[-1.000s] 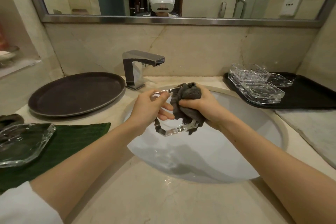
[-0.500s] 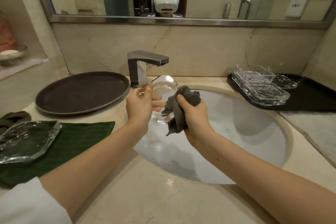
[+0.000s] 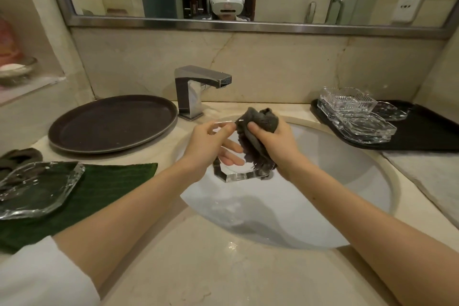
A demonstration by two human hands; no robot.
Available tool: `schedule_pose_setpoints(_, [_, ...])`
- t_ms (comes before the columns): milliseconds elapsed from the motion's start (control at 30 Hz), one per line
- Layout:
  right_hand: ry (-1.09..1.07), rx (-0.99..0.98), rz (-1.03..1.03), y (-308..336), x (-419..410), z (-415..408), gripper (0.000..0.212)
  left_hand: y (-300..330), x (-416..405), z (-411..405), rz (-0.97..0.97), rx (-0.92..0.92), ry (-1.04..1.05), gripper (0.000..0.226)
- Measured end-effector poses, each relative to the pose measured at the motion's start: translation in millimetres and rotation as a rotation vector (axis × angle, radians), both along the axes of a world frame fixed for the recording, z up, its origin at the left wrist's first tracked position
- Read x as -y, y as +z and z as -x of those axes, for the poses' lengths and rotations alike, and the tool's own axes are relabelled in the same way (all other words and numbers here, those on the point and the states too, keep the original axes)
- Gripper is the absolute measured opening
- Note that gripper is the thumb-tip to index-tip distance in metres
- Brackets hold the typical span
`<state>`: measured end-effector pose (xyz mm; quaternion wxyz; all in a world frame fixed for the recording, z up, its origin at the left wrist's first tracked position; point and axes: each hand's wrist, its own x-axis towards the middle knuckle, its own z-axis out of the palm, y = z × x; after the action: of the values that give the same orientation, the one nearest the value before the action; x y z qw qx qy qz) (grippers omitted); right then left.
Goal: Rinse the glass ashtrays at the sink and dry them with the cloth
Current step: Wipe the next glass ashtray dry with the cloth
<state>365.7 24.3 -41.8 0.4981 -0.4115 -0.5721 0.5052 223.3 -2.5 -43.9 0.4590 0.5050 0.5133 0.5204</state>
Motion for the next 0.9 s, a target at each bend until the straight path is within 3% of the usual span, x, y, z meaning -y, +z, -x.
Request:
schedule_pose_setpoints(133, [-0.17,-0.166,0.136,-16,9,16,0.024,-2,-1,0,-0.072,0.078,0.174,0.021])
schedule_pose_setpoints(233, [-0.184,-0.262,0.22,-22,14,23,0.024,-3,-3,2,-0.079,0.149,0.273,0.019])
schedule_pose_setpoints(400, [-0.254,0.049,0.079,-19,6,15,0.014,-2,-2,-1,-0.135,-0.01,0.178,0.005])
schedule_pose_setpoints(567, [-0.278,0.319,-0.174,-7,2,5,0.011,3,1,-3,-0.149,0.038,0.123,0.008])
schedule_pose_setpoints(767, [-0.008,0.149,-0.177,2,5,2,0.029,-1,1,-3,-0.149,0.128,0.171,0.003])
schedule_pose_setpoints(900, [-0.035,0.194,-0.178,-9,6,6,0.031,-5,0,-3,-0.139,0.152,0.232,0.011])
